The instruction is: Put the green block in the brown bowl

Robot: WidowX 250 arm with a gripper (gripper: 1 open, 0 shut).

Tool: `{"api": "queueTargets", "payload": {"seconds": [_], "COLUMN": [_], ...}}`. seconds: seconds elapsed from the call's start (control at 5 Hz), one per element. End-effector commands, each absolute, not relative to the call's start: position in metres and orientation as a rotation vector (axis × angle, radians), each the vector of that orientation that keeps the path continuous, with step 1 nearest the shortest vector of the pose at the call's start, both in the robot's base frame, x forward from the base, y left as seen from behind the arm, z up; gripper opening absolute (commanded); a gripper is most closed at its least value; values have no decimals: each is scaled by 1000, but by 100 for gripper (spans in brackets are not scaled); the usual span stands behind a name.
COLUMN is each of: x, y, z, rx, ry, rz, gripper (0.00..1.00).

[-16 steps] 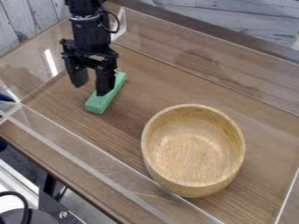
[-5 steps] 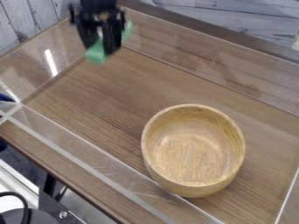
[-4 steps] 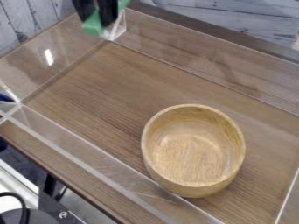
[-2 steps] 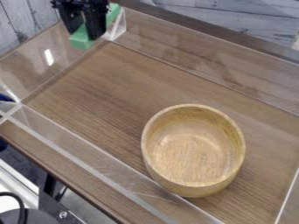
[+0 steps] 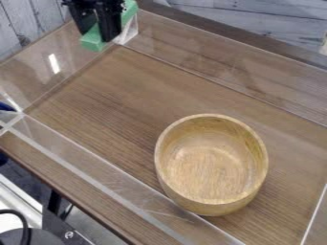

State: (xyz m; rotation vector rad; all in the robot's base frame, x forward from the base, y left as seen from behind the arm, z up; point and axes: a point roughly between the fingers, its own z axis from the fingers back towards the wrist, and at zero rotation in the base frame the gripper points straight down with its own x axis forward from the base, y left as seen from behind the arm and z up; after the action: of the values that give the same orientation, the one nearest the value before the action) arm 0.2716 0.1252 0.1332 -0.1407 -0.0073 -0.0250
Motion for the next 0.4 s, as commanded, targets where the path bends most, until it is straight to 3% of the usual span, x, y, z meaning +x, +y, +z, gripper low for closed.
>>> {"api": "queueTargets", "payload": {"seconds": [0.0,0.2], "x": [283,287], "y": [129,143], "z": [140,129], "rx": [-112,-101], "ry": [-54,-50], "rz": [-42,-21], "gripper": [0,0]}}
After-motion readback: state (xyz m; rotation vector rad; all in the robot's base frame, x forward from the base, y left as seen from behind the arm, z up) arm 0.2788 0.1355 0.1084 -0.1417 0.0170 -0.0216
